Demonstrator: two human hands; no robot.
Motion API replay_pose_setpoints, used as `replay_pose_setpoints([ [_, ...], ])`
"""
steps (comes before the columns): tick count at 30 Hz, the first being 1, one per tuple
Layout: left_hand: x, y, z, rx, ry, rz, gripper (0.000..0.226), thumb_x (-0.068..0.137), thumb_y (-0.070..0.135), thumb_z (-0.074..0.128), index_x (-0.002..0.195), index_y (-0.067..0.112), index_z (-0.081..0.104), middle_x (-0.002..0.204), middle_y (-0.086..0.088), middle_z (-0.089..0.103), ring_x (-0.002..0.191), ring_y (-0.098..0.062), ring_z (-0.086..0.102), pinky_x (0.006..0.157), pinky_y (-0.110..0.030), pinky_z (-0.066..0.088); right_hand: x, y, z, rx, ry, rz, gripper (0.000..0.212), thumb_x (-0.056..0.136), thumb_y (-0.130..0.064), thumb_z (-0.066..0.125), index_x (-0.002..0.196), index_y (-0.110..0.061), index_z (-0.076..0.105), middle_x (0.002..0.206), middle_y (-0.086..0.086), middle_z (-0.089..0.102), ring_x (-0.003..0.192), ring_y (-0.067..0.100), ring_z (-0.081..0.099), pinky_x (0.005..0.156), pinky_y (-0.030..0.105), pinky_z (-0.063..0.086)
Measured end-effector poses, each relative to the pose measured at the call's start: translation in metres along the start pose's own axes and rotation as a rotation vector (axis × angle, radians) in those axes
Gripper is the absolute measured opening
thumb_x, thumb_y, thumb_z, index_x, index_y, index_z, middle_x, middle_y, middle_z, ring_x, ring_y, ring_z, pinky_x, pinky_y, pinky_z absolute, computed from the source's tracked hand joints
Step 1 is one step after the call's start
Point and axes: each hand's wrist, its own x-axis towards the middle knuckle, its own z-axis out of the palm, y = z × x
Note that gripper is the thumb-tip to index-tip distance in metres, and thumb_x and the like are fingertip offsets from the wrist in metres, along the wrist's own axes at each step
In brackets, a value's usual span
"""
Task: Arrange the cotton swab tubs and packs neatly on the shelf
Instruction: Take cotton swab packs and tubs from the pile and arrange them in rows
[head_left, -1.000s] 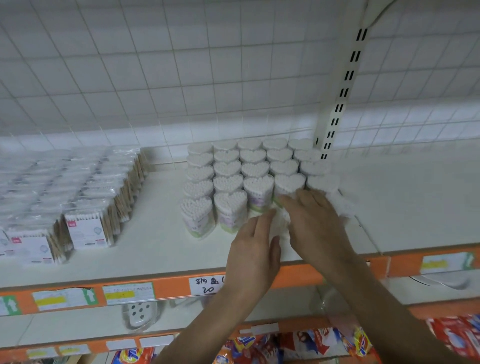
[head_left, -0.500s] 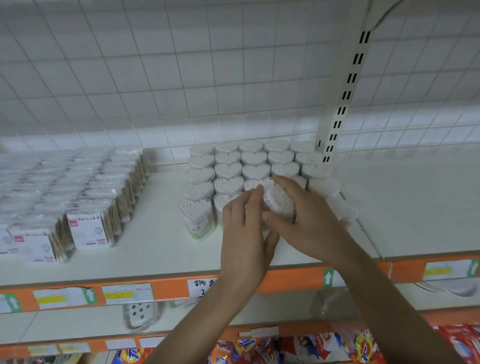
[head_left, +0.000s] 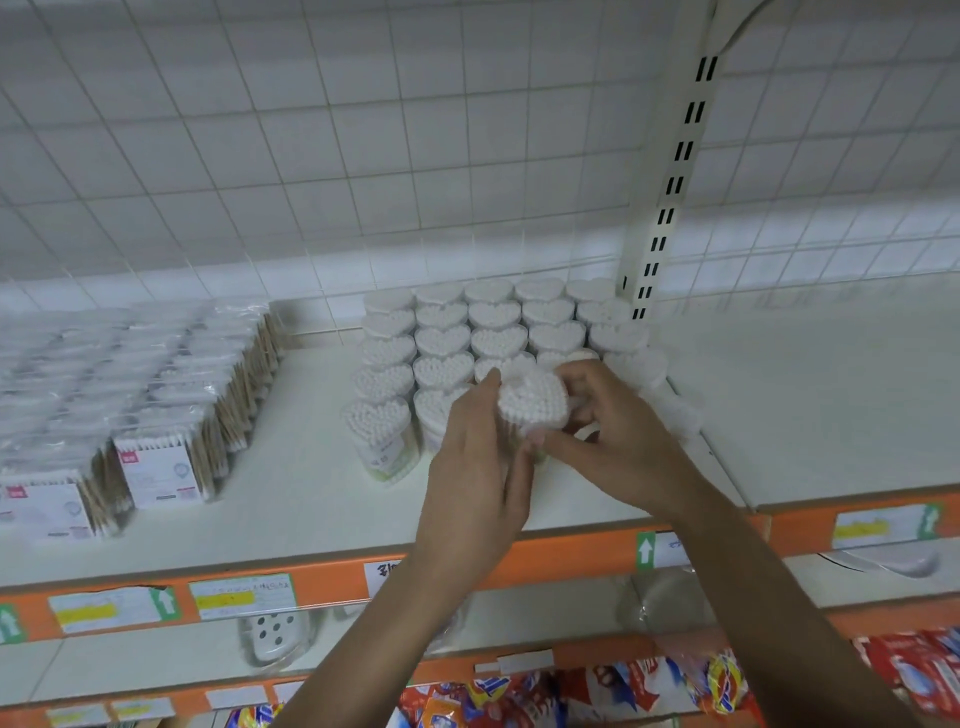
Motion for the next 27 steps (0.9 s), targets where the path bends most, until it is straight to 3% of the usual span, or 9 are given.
replay_pose_setpoints([
  [3, -0.006, -0.005, 0.005, 0.176, 0.099, 0.085, 0.057, 0.082, 0.006, 0.063, 0.135, 0.003, 0.042, 0.126, -0.016, 0.047, 0.116, -0.024, 0.044, 0.101, -0.017, 0.031, -0.004, 0.012, 0.011, -0.038, 0.128, 0.081, 0.047, 0.073, -0.03, 0.078, 0.107, -0.023, 0.047, 0.099, -0.012, 0.06, 0.086, 0.001, 0.06, 0.067, 0.01, 0.046],
  [6, -0.011, -0.011, 0.009, 0.248, 0.095, 0.137, 0.045, 0.081, 0.003, 0.052, 0.126, 0.005, 0.055, 0.124, -0.014, 0.047, 0.11, -0.027, 0.048, 0.094, -0.022, 0.037, -0.006, 0.022, 0.028, -0.137, 0.218, 0.051, 0.049, 0.073, -0.031, 0.077, 0.107, -0.016, 0.047, 0.1, -0.003, 0.059, 0.089, 0.014, 0.06, 0.076, 0.033, 0.051],
  [8, -0.014, -0.014, 0.011, 0.271, 0.07, 0.139, 0.042, 0.08, 0.003, 0.046, 0.119, 0.005, 0.061, 0.121, -0.012, 0.049, 0.105, -0.028, 0.051, 0.09, -0.024, 0.039, -0.005, 0.028, 0.038, -0.18, 0.256, 0.02, 0.048, 0.073, -0.032, 0.076, 0.107, -0.014, 0.048, 0.099, -0.002, 0.059, 0.087, 0.017, 0.061, 0.075, 0.04, 0.051],
  [10, -0.016, -0.016, 0.012, 0.284, 0.053, 0.135, 0.041, 0.078, 0.001, 0.048, 0.116, 0.005, 0.063, 0.117, -0.014, 0.056, 0.102, -0.03, 0.054, 0.088, -0.026, 0.041, -0.004, 0.031, 0.045, -0.185, 0.269, 0.011, 0.048, 0.073, -0.03, 0.076, 0.107, -0.013, 0.048, 0.098, 0.001, 0.059, 0.085, 0.018, 0.062, 0.072, 0.038, 0.052],
  [14, -0.016, -0.017, 0.011, 0.291, 0.044, 0.123, 0.042, 0.074, -0.005, 0.055, 0.114, 0.003, 0.065, 0.113, -0.015, 0.059, 0.1, -0.029, 0.055, 0.088, -0.028, 0.044, -0.001, 0.033, 0.05, -0.221, 0.285, -0.029, 0.049, 0.074, -0.025, 0.077, 0.11, -0.008, 0.049, 0.101, 0.002, 0.056, 0.082, 0.017, 0.06, 0.064, 0.017, 0.041],
  [18, -0.016, -0.017, 0.01, 0.303, 0.027, 0.112, 0.044, 0.073, -0.004, 0.056, 0.116, 0.002, 0.063, 0.115, -0.015, 0.058, 0.102, -0.029, 0.054, 0.09, -0.028, 0.043, 0.0, 0.035, 0.054, -0.208, 0.297, -0.023, 0.049, 0.075, -0.026, 0.075, 0.112, -0.009, 0.048, 0.107, 0.003, 0.055, 0.086, 0.019, 0.059, 0.067, 0.021, 0.042],
  [27, -0.015, -0.017, 0.01, 0.324, 0.002, 0.085, 0.044, 0.077, 0.003, 0.055, 0.12, 0.001, 0.061, 0.119, -0.016, 0.057, 0.106, -0.03, 0.053, 0.094, -0.027, 0.04, 0.003, 0.035, 0.057, -0.239, 0.324, -0.031, 0.048, 0.076, -0.023, 0.074, 0.113, -0.006, 0.049, 0.108, 0.007, 0.054, 0.086, 0.022, 0.058, 0.063, 0.01, 0.031],
])
